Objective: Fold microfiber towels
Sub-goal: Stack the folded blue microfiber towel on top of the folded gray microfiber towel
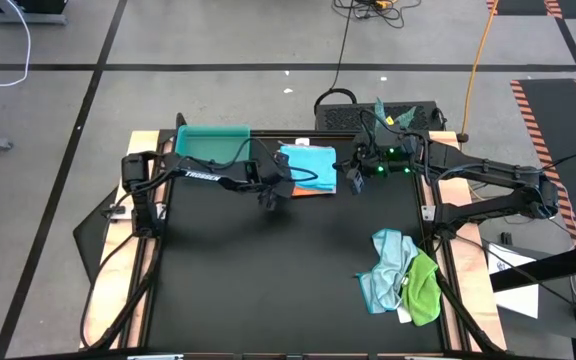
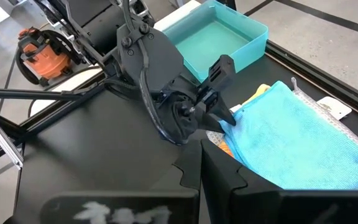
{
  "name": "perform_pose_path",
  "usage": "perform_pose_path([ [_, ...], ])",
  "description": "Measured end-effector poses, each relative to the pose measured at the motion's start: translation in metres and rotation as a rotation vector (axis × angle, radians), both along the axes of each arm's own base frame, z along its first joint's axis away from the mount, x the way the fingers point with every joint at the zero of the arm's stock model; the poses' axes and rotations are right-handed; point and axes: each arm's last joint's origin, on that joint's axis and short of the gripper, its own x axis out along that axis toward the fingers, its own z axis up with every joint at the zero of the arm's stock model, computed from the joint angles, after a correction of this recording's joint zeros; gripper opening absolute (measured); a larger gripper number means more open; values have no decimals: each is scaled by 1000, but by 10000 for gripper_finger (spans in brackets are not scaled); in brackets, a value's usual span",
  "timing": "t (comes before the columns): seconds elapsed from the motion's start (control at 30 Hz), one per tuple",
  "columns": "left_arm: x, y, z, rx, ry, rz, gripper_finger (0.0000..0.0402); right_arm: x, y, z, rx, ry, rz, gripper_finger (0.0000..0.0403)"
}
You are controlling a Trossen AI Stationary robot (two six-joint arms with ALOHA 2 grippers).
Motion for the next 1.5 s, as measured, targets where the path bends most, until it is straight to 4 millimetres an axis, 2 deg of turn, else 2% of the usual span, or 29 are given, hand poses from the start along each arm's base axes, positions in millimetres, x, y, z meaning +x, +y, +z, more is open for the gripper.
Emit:
perform_pose_path([
  [0.17,1,-1,0,-13,-19,33,120,1,1,0,42,-16,27,0],
  [0.27,1,-1,1,4,-22,58,111,9,5,-10,77,7,44,0],
  [0.4,0,0,1,10,-20,65,58,24,5,-40,124,49,40,0],
  [0.5,1,-1,1,3,-27,75,11,33,4,-55,174,24,60,0],
  [0.7,-3,-5,15,-41,-75,92,5,39,4,-73,220,11,70,0],
  [0.8,-4,-6,24,-60,-111,88,5,42,4,-86,219,60,43,0],
  [0.9,-5,-4,24,-61,-105,93,4,48,8,-102,225,121,11,0],
  [1.07,-7,-2,22,-65,-89,103,3,66,22,-136,258,224,-41,0],
  [1.27,-8,0,33,-39,-112,82,3,91,32,-163,300,183,-43,0],
  [1.37,-10,2,39,-42,-102,87,4,99,30,-173,273,158,-85,0],
  [1.5,-13,5,47,-36,-105,80,3,102,24,-186,180,177,-225,0],
])
